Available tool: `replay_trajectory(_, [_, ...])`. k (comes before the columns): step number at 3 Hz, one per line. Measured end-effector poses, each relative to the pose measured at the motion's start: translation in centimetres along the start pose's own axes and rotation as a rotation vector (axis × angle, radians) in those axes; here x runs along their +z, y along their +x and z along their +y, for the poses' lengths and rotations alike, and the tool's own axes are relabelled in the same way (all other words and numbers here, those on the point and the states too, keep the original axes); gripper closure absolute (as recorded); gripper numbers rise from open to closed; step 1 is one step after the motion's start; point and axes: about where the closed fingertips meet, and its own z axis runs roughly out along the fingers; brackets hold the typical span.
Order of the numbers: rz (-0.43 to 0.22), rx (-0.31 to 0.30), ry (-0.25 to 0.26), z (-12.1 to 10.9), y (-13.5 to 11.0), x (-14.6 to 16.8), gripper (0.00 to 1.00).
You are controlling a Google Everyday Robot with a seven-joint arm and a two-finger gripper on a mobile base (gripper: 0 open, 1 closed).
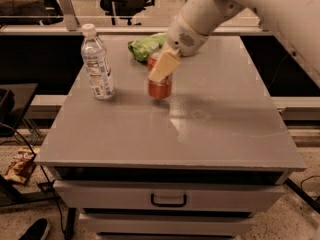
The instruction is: Move coke can near blue plastic bottle
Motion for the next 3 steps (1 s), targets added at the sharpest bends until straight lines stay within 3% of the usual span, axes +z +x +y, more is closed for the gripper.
replay_trajectory(2, [-0.008,-0.077,-0.062,1.2,-4.7,3.3,1.0])
replay_trajectory(3, [0.005,-0.114,-0.07,1.3,-5.9,4.9,0.8])
